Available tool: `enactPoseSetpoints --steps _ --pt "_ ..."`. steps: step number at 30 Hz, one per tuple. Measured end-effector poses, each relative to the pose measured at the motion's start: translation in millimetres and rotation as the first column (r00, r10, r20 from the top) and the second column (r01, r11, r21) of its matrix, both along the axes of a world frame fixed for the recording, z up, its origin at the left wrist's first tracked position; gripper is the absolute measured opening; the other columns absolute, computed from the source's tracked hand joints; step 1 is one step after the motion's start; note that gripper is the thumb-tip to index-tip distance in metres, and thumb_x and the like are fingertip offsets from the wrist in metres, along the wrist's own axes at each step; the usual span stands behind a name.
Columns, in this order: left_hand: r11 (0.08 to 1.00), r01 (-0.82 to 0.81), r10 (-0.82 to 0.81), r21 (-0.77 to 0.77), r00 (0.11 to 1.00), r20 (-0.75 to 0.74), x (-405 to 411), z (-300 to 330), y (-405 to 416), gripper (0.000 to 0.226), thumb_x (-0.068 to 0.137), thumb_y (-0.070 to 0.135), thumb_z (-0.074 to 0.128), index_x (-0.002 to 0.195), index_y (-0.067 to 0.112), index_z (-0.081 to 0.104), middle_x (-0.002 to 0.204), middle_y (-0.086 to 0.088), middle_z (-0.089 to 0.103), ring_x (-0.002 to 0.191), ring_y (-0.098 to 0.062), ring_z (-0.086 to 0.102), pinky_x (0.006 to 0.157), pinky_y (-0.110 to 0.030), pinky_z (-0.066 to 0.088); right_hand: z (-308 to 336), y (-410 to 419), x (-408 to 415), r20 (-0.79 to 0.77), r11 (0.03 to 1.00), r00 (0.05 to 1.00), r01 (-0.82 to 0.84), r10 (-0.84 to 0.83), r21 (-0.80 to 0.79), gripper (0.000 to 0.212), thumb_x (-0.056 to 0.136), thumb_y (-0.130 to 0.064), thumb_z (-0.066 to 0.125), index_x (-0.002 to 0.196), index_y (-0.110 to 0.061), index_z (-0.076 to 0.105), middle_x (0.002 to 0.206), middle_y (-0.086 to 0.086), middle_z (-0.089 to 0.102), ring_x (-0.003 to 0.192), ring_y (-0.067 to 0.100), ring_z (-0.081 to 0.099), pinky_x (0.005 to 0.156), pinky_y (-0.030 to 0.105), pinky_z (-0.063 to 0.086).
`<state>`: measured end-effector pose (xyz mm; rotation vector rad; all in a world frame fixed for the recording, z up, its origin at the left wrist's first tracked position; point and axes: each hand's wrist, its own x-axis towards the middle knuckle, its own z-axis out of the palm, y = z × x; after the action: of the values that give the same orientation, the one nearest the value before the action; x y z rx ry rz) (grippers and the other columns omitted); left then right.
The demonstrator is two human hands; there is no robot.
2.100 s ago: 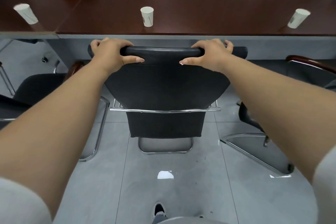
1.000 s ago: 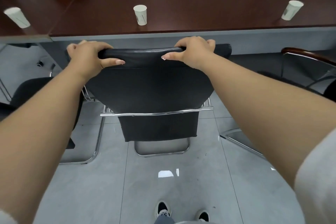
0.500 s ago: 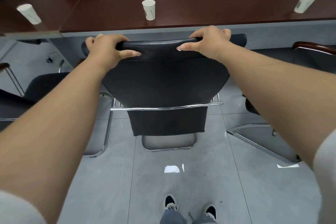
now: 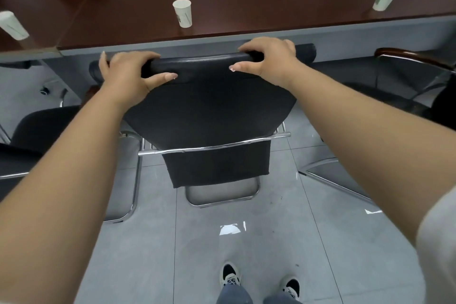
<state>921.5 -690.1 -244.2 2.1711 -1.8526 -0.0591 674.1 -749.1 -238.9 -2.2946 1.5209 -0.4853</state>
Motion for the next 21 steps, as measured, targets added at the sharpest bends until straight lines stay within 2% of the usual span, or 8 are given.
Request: enactPoseSetpoints --steps 2,3,6,8,11,15,19,21 --pt "0.999 -0.013 0.010 -0.048 0.998 -0.063 -11 -5 5 0.061 0.086 0.052 0.049 0.136 0.017 0.043 0.145 -0.008 0.039 0.140 -0.028 0.021 0.113 -0.051 -0.008 -5 7 -9 0.235 1.000 0.972 0.004 0.003 -0.026 0.046 0.086 -0.042 0.061 0.124 -0.017 0.058 0.126 -0.003 0.057 0.122 0.014 0.045 0.112 0.032 0.026" --pt "0.997 -0.015 0.008 -0.071 0.995 -0.104 -20 -8 10 0.061 0.088 0.050 0.049 0.139 0.017 0.039 0.149 -0.006 0.033 0.143 -0.025 0.013 0.112 -0.050 -0.010 -9 12 -14 0.316 1.000 0.949 0.013 -0.005 -0.023 0.043 0.087 -0.036 0.062 0.123 -0.014 0.059 0.125 -0.003 0.056 0.121 0.011 0.045 0.109 0.023 0.027" --pt "0.980 -0.004 -0.048 -0.197 0.965 -0.257 -57 -28 27 0.052 0.092 0.039 0.050 0.139 0.018 0.040 0.155 -0.003 0.021 0.145 -0.023 0.002 0.114 -0.045 -0.006 -25 30 -32 0.471 0.998 0.880 0.065 -0.058 0.002 0.035 0.086 -0.027 0.065 0.118 -0.012 0.062 0.119 -0.008 0.052 0.114 0.002 0.042 0.088 -0.003 0.027" --pt "0.961 0.016 -0.119 -0.276 0.925 -0.360 -90 -43 35 0.044 0.092 0.033 0.053 0.133 0.018 0.048 0.153 -0.003 0.024 0.144 -0.021 0.008 0.116 -0.036 0.004 -41 38 -52 0.518 0.994 0.848 0.104 -0.111 0.042 0.030 0.084 -0.026 0.067 0.111 -0.014 0.065 0.111 -0.010 0.053 0.108 0.002 0.047 0.088 0.001 0.033" --pt "0.962 0.067 -0.192 -0.265 0.854 -0.483 -152 -63 37 0.034 0.093 0.028 0.054 0.125 0.018 0.055 0.141 0.001 0.041 0.135 -0.015 0.029 0.106 -0.019 0.017 -66 46 -101 0.562 0.966 0.789 0.159 -0.249 0.204 0.022 0.082 -0.024 0.070 0.102 -0.016 0.068 0.106 -0.004 0.061 0.101 0.008 0.056 0.092 0.016 0.043" --pt "0.985 0.109 -0.174 -0.136 0.675 -0.717 -242 -80 31 0.018 0.092 0.024 0.054 0.109 0.019 0.060 0.105 0.010 0.061 0.106 -0.008 0.056 0.098 -0.025 0.042 -87 56 -186 0.590 0.931 0.727 0.201 -0.351 0.306 0.015 0.081 -0.021 0.071 0.095 -0.016 0.067 0.100 0.000 0.066 0.090 0.006 0.058 0.078 0.005 0.043" --pt "0.991 0.135 -0.096 -0.021 0.586 -0.805 -341 -87 22 0.012 0.093 0.030 0.052 0.098 0.020 0.055 0.096 0.004 0.065 0.086 0.001 0.057 0.069 -0.003 0.041 -96 62 -282 0.541 0.897 0.730 0.236 -0.417 0.373 0.014 0.082 -0.024 0.070 0.093 -0.019 0.065 0.087 -0.013 0.061 0.082 -0.001 0.056 0.067 -0.002 0.040" --pt "0.990 0.142 -0.072 0.011 0.567 -0.821 -388 -88 16 0.018 0.093 0.032 0.050 0.100 0.016 0.056 0.092 0.007 0.065 0.078 0.008 0.054 0.062 0.000 0.039 -101 62 -327 0.517 0.877 0.724 0.269 -0.457 0.398 0.019 0.081 -0.025 0.071 0.097 -0.015 0.067 0.091 -0.008 0.063 0.086 0.004 0.057 0.067 0.001 0.042"
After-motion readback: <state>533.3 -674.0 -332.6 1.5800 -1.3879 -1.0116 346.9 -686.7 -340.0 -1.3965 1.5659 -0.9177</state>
